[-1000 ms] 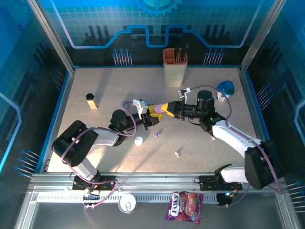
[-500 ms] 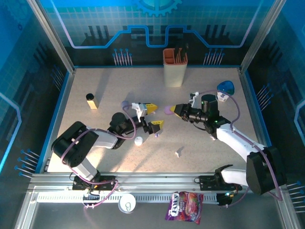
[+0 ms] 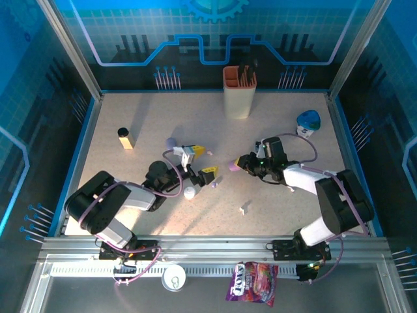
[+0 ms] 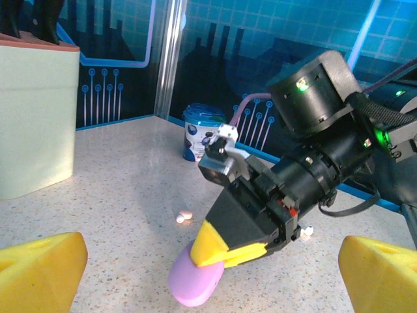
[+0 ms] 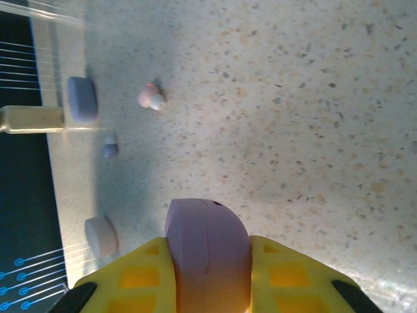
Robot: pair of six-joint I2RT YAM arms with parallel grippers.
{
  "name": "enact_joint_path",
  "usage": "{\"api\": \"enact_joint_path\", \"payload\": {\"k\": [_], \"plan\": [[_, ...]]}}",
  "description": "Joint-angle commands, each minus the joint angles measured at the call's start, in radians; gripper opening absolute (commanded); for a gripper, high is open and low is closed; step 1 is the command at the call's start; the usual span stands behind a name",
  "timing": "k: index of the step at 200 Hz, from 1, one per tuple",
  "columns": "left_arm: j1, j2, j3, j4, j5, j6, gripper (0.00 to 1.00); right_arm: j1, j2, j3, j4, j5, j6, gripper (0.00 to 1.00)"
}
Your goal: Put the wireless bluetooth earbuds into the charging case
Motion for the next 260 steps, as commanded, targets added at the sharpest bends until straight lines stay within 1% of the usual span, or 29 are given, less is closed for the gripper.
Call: {"api": "enact_joint_path", "payload": {"k": [1,15,29,46,62,75,98,109,116,124,144,153,176,186,202,217,228,237,252,260], "plan": [[0.006,-0.041,-0.015,-0.025,-0.044,0.04,0.99,0.013,0.052,0.014,0.044,0.021,-0.028,0.18],[0.005,-0.063,-0.018,-0.065,-0.081,0.056,0.99,0.013,0.085,0.017,0.045,0.022,-0.035,0.19],[0.007,-0.101,-0.011,-0.134,-0.166,0.058,0.99,0.011,0.103,0.019,0.038,0.031,-0.048,0.2],[0.008,-0.165,0.012,-0.298,-0.273,0.077,0.99,0.011,0.104,0.022,0.024,0.049,-0.061,0.23],[0.011,-0.222,0.052,-0.488,-0.345,0.097,0.99,0.011,0.085,0.028,0.0,0.063,-0.076,0.34],[0.014,-0.258,0.087,-0.637,-0.363,0.121,0.99,0.011,0.056,0.038,-0.038,0.083,-0.105,0.49],[0.025,-0.301,0.151,-0.884,-0.404,0.114,0.99,0.014,-0.021,0.056,-0.125,0.146,-0.179,0.63],[0.037,-0.312,0.184,-0.994,-0.431,0.073,0.99,0.02,-0.063,0.068,-0.172,0.18,-0.229,0.67],[0.052,-0.313,0.205,-1.059,-0.426,0.045,0.99,0.025,-0.089,0.079,-0.204,0.203,-0.26,0.69],[0.069,-0.31,0.231,-1.124,-0.404,0.016,0.99,0.034,-0.114,0.09,-0.24,0.232,-0.292,0.7],[0.095,-0.303,0.327,-1.332,-0.418,-0.098,0.99,0.049,-0.165,0.11,-0.306,0.29,-0.346,0.71],[0.1,-0.297,0.372,-1.424,-0.46,-0.146,0.99,0.052,-0.18,0.115,-0.322,0.305,-0.36,0.71],[0.104,-0.287,0.47,-1.654,-0.626,-0.279,0.99,0.063,-0.197,0.13,-0.342,0.302,-0.379,0.77],[0.106,-0.285,0.498,-1.726,-0.664,-0.318,0.99,0.069,-0.194,0.138,-0.347,0.299,-0.386,0.78],[0.128,-0.281,0.527,-1.808,-0.647,-0.374,0.99,0.078,-0.186,0.148,-0.35,0.299,-0.395,0.8],[0.17,-0.268,0.542,-1.888,-0.557,-0.45,0.99,0.083,-0.174,0.154,-0.346,0.295,-0.399,0.8],[0.204,-0.255,0.53,-1.895,-0.483,-0.456,0.99,0.087,-0.166,0.161,-0.342,0.288,-0.4,0.81],[0.23,-0.248,0.506,-1.891,-0.442,-0.481,0.99,0.091,-0.156,0.165,-0.337,0.281,-0.4,0.81],[0.257,-0.245,0.482,-1.91,-0.447,-0.553,0.99,0.098,-0.145,0.177,-0.331,0.262,-0.4,0.81],[0.256,-0.239,0.492,-1.946,-0.479,-0.587,0.96,0.104,-0.14,0.183,-0.33,0.256,-0.4,0.82]]}}
